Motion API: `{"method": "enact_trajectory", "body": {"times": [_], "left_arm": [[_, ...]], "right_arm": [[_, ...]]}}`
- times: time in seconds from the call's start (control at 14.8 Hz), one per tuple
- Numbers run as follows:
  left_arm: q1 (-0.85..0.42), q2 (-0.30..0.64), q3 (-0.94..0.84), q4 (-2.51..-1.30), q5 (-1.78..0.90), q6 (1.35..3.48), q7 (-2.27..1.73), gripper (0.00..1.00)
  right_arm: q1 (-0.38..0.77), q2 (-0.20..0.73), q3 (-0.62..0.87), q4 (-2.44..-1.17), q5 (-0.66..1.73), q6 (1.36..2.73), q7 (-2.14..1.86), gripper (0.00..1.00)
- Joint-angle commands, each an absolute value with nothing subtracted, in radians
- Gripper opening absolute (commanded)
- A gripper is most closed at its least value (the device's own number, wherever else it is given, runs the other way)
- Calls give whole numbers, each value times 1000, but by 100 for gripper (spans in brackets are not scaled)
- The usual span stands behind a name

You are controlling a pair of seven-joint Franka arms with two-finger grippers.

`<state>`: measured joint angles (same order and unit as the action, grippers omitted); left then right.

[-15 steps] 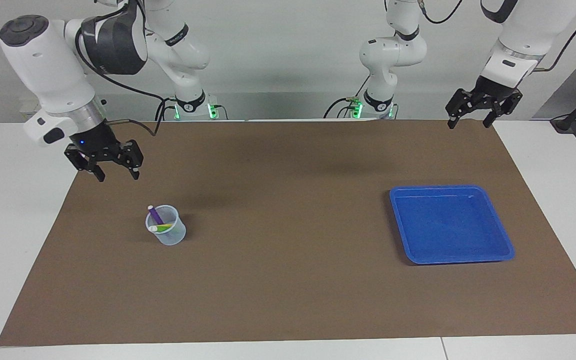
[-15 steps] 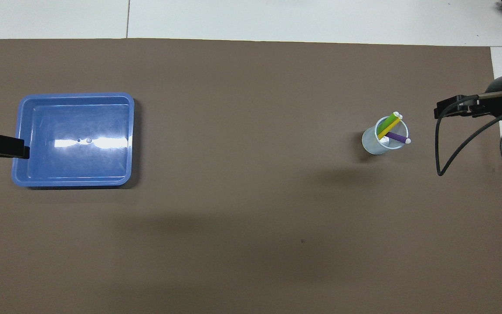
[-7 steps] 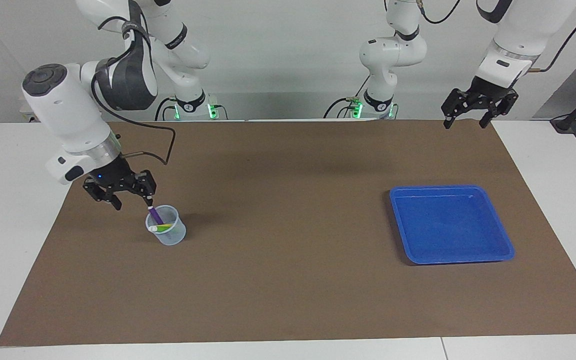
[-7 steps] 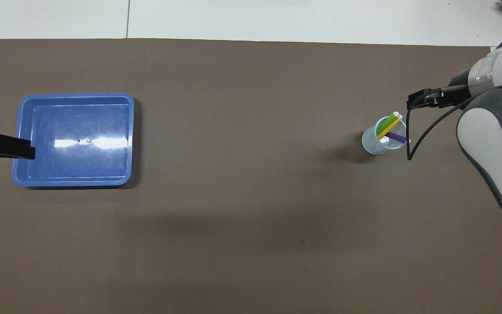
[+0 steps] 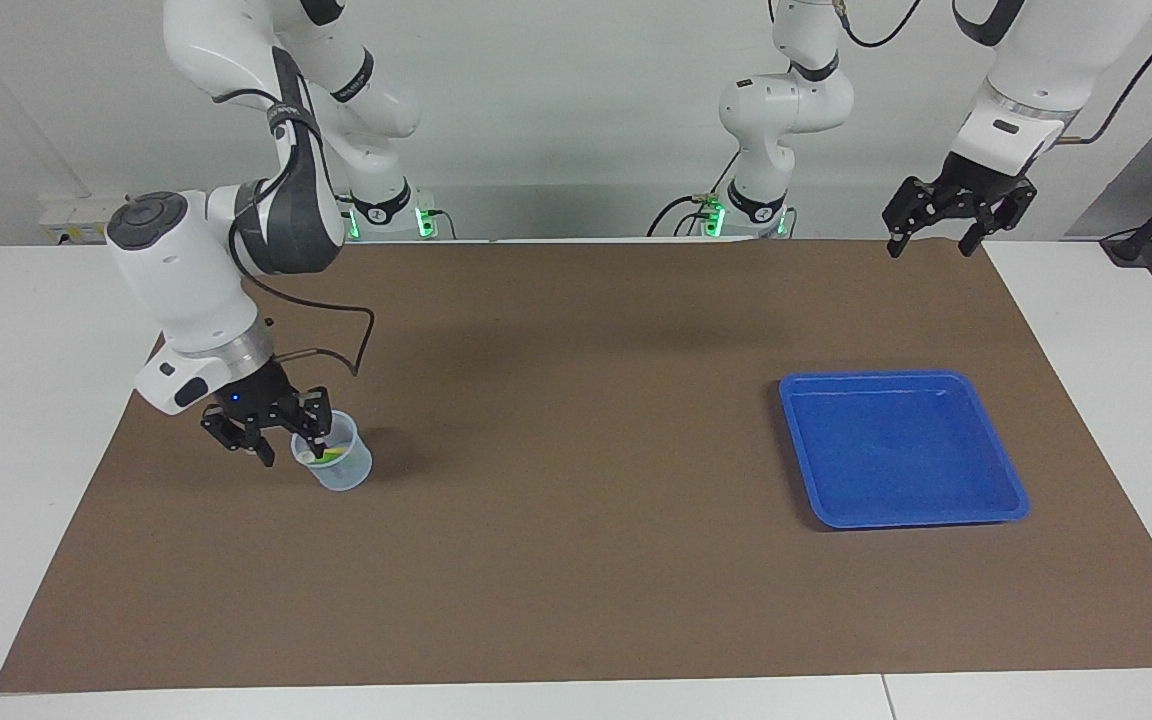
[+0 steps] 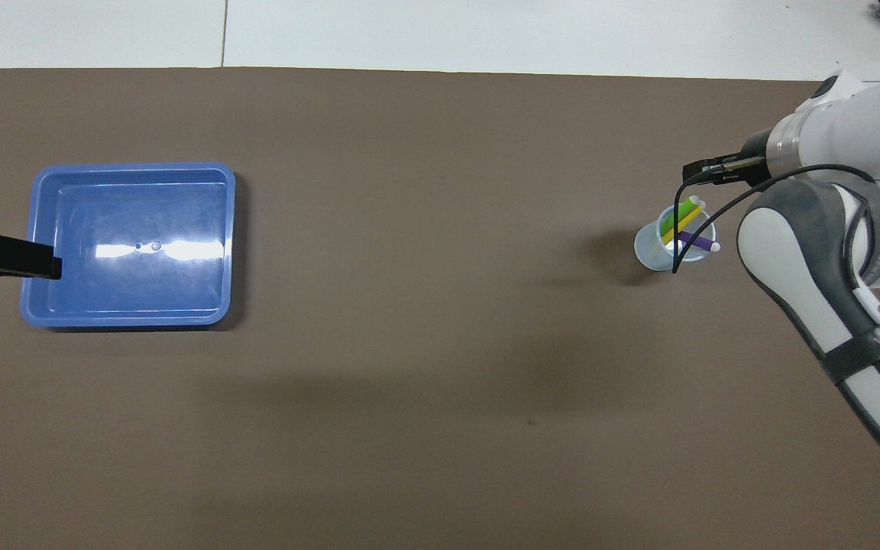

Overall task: Right arm passes pens to left for tray arrangement
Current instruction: 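Reach the right gripper down to the green pen in the cup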

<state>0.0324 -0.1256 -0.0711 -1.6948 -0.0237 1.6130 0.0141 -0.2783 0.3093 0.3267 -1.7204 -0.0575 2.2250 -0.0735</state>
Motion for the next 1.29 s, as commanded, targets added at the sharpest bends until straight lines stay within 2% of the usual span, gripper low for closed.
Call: {"method": "enact_trajectory", "body": {"times": [0.0,0.2,0.75,1.22], "left_arm": [[28,-141,-69,-1698,-25,1597,15,100],[28,-141,-69,-1698,-25,1597,15,100],[28,-141,-69,-1697,-26,1594,14,100],[28,-141,-69,-1697,-25,1595,14,100]], "right_arm": [[-276,314,331,-1743,-74,2256,-84,60],[-265,304,331,-1785,-74,2256,-35,60],[-249,296,331,-1795,-72,2238,-28,59],[-253,284,330,-1824,-72,2235,-28,53]]}}
